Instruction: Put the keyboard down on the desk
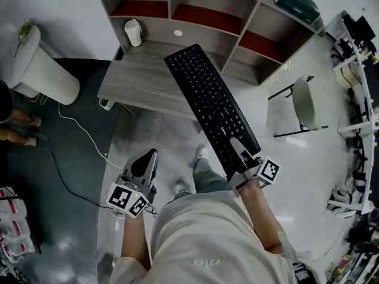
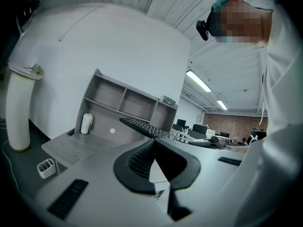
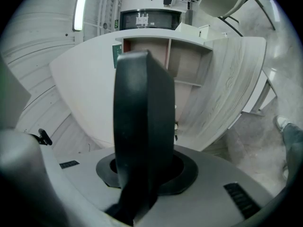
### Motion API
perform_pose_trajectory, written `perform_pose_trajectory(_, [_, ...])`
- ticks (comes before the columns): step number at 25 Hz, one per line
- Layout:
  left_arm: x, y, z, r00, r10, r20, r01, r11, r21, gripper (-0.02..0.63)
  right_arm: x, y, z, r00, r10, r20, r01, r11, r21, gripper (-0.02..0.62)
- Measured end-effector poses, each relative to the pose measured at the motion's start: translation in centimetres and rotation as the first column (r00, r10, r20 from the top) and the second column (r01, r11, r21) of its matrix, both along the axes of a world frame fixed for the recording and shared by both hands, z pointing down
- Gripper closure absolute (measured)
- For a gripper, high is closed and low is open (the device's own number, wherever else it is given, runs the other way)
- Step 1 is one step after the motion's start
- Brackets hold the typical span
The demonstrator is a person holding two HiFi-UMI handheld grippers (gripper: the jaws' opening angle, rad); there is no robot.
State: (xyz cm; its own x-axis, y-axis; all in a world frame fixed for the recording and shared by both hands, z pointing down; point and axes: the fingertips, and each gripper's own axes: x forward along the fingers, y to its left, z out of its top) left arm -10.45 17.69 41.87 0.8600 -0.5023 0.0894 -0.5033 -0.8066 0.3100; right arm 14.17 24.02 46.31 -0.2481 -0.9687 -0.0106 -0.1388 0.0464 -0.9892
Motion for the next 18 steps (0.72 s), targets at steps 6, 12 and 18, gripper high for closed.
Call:
perform_pose_trajectory(6, [3.7,-5.8,-0.3,0.999,-0.039,0.022,0.039,0.999,-0.016,0.591,3.2,-6.5,1.4,0.997,-0.080,-0.009,0.080,0.996,-0.047,0.466])
perform_pose_trajectory(12, [7.5,-9.4,0.0,0.994,-0.100,0.036,0.101,0.995,-0.029,0.590,5.9,-10.8,3.3,0.981,-0.192,-0.039,0.189,0.979,-0.080,0.466])
perform_pose_trajectory(18, [11.0,-12.5,0.3,0.981,-0.182,0.062,0.184,0.982,-0.038,0.590,7.7,-15.8,5.6,0.948,-0.316,-0.025,0.310,0.942,-0.131,0.466])
